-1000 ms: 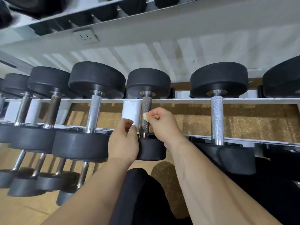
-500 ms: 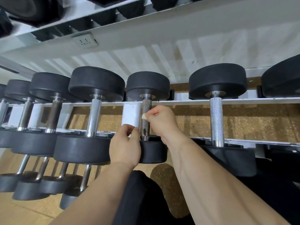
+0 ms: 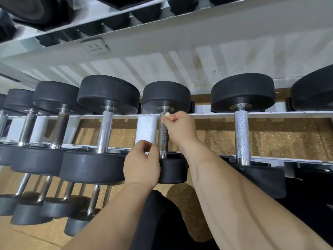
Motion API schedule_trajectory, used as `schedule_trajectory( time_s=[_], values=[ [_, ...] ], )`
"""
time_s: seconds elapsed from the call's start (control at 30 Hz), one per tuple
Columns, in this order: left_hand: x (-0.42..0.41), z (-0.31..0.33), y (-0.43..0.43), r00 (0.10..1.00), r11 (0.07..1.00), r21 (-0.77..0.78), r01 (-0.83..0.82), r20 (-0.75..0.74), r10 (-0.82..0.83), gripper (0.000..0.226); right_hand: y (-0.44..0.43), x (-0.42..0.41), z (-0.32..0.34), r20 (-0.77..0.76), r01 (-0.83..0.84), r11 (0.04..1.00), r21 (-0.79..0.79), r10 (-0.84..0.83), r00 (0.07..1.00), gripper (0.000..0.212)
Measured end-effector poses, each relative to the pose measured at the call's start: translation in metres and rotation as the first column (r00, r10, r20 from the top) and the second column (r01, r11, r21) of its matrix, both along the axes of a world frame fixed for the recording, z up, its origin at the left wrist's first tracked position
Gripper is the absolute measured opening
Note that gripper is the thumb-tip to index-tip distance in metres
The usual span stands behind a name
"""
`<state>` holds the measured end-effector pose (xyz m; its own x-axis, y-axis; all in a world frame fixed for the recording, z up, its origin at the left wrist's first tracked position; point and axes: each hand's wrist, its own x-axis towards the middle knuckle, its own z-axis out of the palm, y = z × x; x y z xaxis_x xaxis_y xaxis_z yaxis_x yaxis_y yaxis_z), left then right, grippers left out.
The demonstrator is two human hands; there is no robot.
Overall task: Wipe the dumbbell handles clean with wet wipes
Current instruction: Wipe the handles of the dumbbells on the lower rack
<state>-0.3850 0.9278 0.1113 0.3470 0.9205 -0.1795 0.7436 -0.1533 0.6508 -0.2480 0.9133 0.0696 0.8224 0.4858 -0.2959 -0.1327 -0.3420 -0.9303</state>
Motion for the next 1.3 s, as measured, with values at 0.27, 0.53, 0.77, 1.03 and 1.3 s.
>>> schedule_trajectory(
  time_s=[0.27,0.53,0.77,1.03,1.3],
  values=[
    [-0.001,0.0,0.001,1.0,1.0,-0.001,0.017,0.008,-0.017,0.018,-0.014,-0.002,0.006,-0.014,-0.137,0.99,-0.025,0.137,0.991,0.052],
    [-0.004,-0.003,0.005,0.999,1.0,-0.021,0.022,0.043,-0.021,0.02,-0.004,-0.002,0.001,-0.111,0.02,0.997,0.075,-0.011,0.994,0.018],
    [-0.004,-0.001,0.003,0.999,0.999,-0.02,0.03,0.038,-0.029,0.019,-0.029,-0.013,0.006,-0.134,-0.212,0.977,-0.005,0.21,0.969,0.046],
    [-0.005,-0.003,0.004,0.998,0.999,-0.008,0.048,0.053,-0.047,0.03,-0.008,0.001,0.007,-0.074,-0.034,0.999,0.027,0.035,0.997,0.025],
    [-0.006,-0.001,0.004,0.995,0.998,0.002,0.07,0.069,-0.07,0.041,-0.038,-0.028,-0.009,-0.267,-0.259,0.966,-0.014,0.246,0.932,0.03]
  ],
)
